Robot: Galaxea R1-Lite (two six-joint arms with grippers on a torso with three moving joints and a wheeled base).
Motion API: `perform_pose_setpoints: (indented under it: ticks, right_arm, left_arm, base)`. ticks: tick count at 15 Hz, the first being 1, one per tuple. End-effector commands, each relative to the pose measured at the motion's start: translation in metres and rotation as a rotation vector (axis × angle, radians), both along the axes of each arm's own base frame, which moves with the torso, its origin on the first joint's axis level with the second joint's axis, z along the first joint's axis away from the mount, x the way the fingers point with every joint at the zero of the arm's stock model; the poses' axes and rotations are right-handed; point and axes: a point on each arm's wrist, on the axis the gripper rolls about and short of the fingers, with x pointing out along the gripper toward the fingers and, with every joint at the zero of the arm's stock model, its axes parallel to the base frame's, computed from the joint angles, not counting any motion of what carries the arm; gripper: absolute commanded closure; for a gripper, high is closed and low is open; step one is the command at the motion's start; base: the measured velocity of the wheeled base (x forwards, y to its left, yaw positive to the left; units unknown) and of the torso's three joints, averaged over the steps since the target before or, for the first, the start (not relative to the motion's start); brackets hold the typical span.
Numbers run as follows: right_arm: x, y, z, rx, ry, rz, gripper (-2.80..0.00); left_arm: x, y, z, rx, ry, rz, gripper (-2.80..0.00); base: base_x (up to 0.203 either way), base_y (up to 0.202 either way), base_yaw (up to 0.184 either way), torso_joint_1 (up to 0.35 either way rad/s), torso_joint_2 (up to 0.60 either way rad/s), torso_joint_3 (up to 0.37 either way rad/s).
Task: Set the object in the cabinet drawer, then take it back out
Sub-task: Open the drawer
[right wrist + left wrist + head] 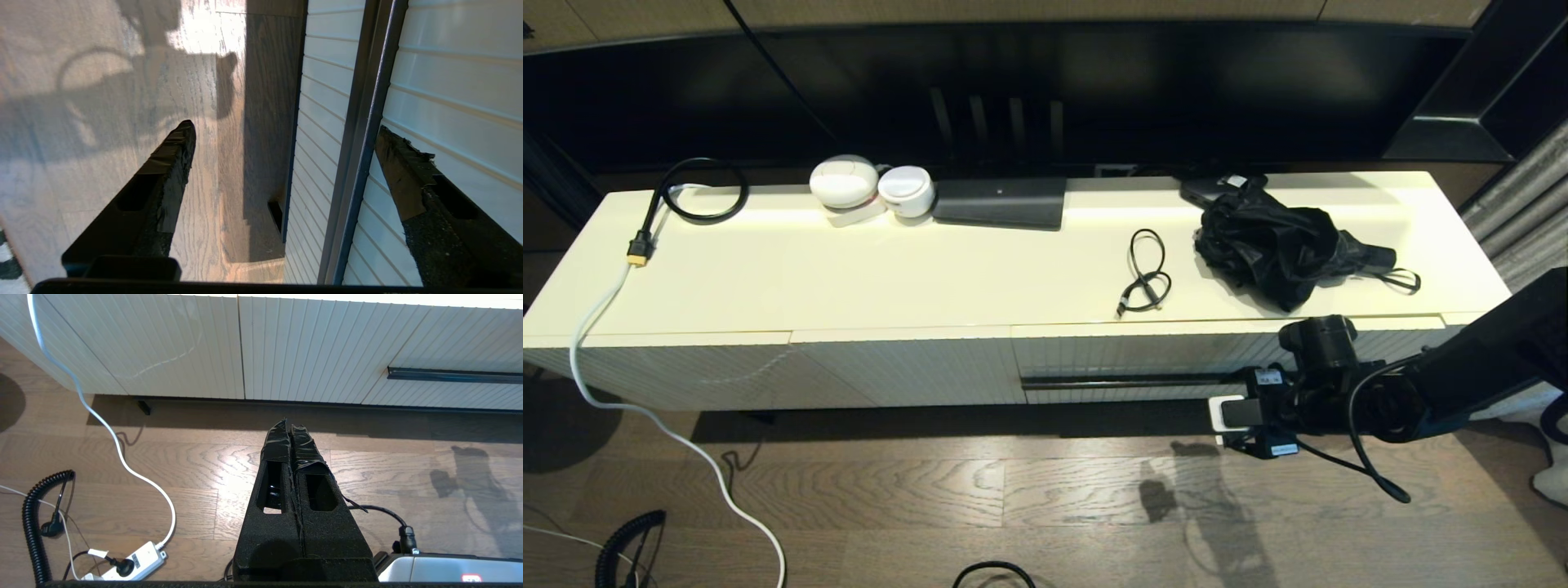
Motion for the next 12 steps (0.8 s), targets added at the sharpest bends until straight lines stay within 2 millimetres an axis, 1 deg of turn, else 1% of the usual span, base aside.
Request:
perform_pose_setpoints:
  ticks: [1,7,10,12]
  right_arm:
    - [0.008,0.000,-0.007,-0.004,-0.002,0.003,-2.80]
    - [0.032,-0.001,-0.012,0.001,-0.062,-0.007,-2.80]
    - [0.034,-0.002,-0.013,0.000,-0.063,-0.013,-2.80]
    - [0.036,-0.003,-0.018,-0.003,-0.054,-0.018,-2.80]
  left_arm:
    - [0.000,0.000,0.000,-0.001,0.000,0.002,0.00]
    - [0.000,0.000,0.000,-0.001,0.000,0.001,0.00]
    - [0.000,0.000,0.000,-0.001,0.000,0.002,0.00]
    - [0.000,0.000,0.000,-0.001,-0.001,0.000,0.00]
  base:
    - [0.000,0.000,0.000,0.000,0.00,0.000]
    - [0.000,0.000,0.000,0.000,0.00,0.000]
    - [0.000,0.000,0.000,0.000,0.00,0.000]
    - [0.000,0.000,0.000,0.000,0.00,0.000]
